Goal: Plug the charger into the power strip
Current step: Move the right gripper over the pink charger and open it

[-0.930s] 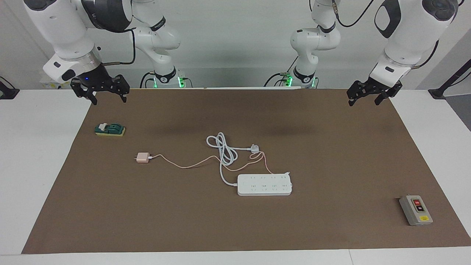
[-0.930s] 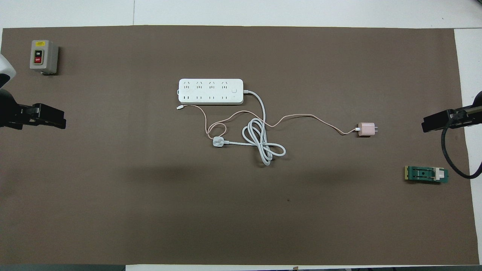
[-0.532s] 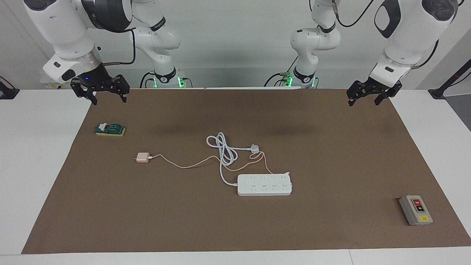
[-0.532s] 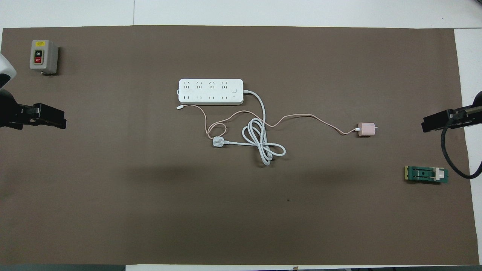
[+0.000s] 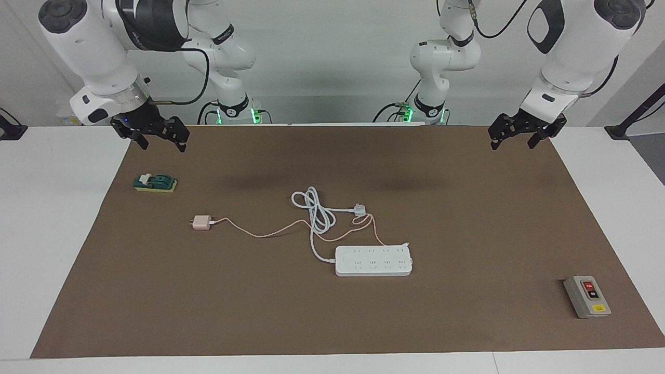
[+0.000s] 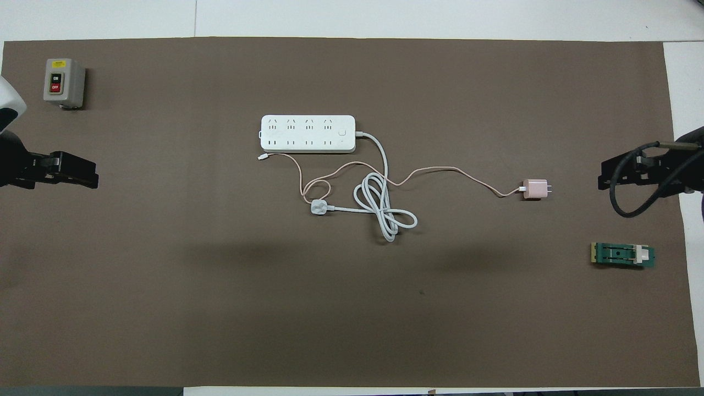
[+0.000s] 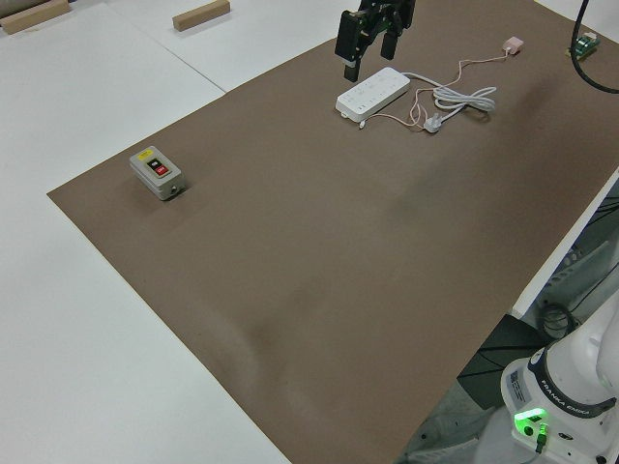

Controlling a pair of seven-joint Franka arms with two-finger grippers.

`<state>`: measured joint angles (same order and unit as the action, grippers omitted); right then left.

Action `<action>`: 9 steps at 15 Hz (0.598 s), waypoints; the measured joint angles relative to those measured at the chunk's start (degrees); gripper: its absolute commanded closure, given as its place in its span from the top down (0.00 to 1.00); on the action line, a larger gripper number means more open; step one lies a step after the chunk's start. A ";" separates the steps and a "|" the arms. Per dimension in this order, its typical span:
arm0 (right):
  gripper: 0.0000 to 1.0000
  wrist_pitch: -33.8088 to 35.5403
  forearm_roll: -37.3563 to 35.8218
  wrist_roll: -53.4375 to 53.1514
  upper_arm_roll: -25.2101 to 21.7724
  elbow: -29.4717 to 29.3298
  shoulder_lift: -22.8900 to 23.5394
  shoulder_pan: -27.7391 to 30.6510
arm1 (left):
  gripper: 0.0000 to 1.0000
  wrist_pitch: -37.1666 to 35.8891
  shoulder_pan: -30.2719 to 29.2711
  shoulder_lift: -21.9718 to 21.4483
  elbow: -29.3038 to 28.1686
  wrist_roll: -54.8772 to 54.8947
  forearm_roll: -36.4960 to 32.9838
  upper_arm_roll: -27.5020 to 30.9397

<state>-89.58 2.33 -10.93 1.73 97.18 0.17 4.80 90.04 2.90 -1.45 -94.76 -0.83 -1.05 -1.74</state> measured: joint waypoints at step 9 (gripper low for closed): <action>1.00 -8.20 19.12 -30.85 -0.14 2.29 14.35 9.53 | 1.00 0.00 -0.04 0.00 -0.39 0.00 0.00 0.24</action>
<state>-97.78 21.45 -41.78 1.59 99.47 14.52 14.32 90.05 2.86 -1.45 -95.15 -0.82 -1.05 -1.50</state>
